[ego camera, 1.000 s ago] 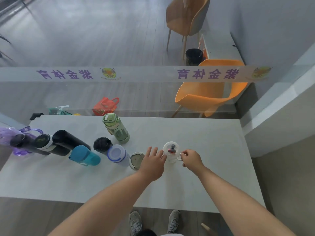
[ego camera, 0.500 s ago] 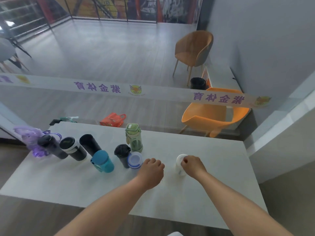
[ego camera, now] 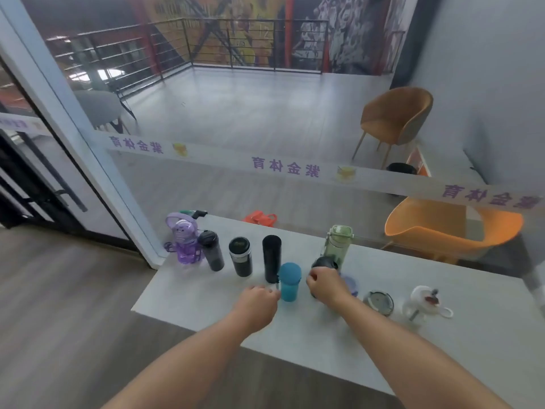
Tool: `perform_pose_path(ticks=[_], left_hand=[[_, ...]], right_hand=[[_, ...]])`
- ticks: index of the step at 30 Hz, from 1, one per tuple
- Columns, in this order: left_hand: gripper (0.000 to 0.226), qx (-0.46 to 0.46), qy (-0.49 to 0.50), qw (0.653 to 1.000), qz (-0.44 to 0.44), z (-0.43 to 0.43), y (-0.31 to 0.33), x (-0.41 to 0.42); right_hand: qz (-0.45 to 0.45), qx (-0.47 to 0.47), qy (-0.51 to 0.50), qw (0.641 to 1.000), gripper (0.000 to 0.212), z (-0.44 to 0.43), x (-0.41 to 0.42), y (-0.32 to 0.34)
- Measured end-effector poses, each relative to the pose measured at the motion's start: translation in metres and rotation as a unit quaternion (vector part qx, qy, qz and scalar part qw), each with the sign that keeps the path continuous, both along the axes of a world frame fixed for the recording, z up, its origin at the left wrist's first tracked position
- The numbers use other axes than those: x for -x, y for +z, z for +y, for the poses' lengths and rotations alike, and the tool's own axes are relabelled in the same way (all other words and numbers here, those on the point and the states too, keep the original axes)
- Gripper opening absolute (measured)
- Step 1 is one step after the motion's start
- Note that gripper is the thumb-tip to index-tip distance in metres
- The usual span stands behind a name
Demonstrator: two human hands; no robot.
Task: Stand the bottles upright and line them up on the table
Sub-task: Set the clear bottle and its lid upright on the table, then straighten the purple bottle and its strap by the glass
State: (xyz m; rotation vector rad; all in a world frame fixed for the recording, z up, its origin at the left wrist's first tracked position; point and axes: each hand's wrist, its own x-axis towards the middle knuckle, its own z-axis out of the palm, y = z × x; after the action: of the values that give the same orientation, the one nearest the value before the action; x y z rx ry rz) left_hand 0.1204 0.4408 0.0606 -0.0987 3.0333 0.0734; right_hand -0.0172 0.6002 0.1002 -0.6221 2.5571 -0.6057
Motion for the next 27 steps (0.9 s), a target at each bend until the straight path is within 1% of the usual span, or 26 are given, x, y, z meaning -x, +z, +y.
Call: perform_pose_path(ticks=[3, 7, 10, 12, 16, 18, 21, 24, 25, 27], left_hand=[[0.018, -0.005, 0.052, 0.999, -0.008, -0.046, 0.002, -0.026], [0.03, -0.004, 0.108, 0.994, -0.009, -0.101, 0.002, -0.044], [0.028, -0.01, 0.146, 0.989, 0.003, -0.14, 0.002, -0.048], [0.026, -0.007, 0.167, 0.986, 0.005, -0.168, 0.002, -0.049], [0.022, 0.02, 0.203, 0.979, -0.012, -0.223, -0.003, -0.049], [0.023, 0.019, 0.224, 0.974, -0.022, -0.249, -0.005, -0.048], [0.029, 0.003, 0.249, 0.968, -0.015, -0.287, -0.009, -0.041], [0.037, -0.055, 0.28, 0.958, 0.0, -0.321, -0.014, -0.031], [0.038, -0.066, 0.282, 0.957, -0.001, -0.331, -0.017, -0.028], [0.04, -0.076, 0.272, 0.959, -0.008, -0.349, -0.026, -0.019]], right_hand=[[-0.004, -0.014, 0.042, 0.999, 0.021, -0.054, -0.022, 0.006], [-0.009, -0.006, 0.072, 0.997, 0.025, -0.118, -0.033, 0.01], [-0.007, -0.003, 0.108, 0.994, 0.027, -0.169, -0.027, 0.013], [-0.006, 0.005, 0.133, 0.991, 0.023, -0.206, -0.02, 0.013], [-0.003, 0.031, 0.165, 0.986, 0.022, -0.278, -0.005, 0.005], [-0.007, 0.032, 0.185, 0.982, 0.02, -0.312, 0.002, -0.001], [-0.007, 0.009, 0.212, 0.977, 0.022, -0.36, 0.013, -0.006], [0.003, 0.013, 0.219, 0.976, 0.021, -0.399, 0.023, -0.01], [0.004, 0.014, 0.219, 0.976, 0.023, -0.41, 0.025, -0.013], [-0.006, 0.003, 0.219, 0.976, 0.036, -0.43, 0.031, -0.019]])
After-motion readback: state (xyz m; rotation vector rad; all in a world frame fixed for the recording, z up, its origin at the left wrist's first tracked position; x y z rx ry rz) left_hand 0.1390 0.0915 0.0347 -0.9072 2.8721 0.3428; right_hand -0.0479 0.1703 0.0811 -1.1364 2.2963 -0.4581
